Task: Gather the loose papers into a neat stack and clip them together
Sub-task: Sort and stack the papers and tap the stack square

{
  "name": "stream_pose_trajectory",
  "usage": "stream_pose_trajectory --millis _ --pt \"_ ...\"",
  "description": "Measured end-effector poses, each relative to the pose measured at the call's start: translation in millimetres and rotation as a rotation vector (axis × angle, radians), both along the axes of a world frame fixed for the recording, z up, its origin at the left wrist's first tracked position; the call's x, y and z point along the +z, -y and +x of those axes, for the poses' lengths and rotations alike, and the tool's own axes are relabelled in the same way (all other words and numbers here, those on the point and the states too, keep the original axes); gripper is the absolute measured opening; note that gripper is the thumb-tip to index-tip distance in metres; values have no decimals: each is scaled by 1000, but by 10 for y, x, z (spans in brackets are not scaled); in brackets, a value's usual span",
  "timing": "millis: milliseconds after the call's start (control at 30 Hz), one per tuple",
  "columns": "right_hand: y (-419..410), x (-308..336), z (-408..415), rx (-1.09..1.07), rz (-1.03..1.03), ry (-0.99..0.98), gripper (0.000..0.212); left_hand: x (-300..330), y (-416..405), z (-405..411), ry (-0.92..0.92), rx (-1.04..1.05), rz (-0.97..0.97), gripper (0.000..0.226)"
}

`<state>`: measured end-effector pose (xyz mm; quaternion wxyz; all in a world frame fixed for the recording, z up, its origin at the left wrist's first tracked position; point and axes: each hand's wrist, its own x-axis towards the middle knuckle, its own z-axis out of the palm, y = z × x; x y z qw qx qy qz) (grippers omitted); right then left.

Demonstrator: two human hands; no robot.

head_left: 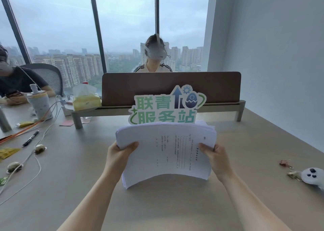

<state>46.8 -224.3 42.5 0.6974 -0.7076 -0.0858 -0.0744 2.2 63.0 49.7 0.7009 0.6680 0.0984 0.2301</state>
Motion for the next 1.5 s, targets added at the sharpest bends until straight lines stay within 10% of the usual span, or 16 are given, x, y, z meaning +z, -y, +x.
stream_pose_trajectory --millis 300,533,700,1067,1333,1500 --pt "-130 78 -79 -16 51 108 16 204 -139 -30 81 65 5 13" --pt "-255 181 -50 -201 -268 412 68 287 -191 -18 220 213 -31 4" --pt "-294 252 24 -331 -614 627 37 451 -139 80 117 314 -4 22" --pt "-229 145 3 -371 -483 606 28 400 -185 94 84 296 -45 19" --pt "-198 147 -35 -10 141 262 39 270 -293 0 97 136 121 49" --pt "-234 61 36 182 107 114 20 39 -367 -30 59 -72 -9 50"
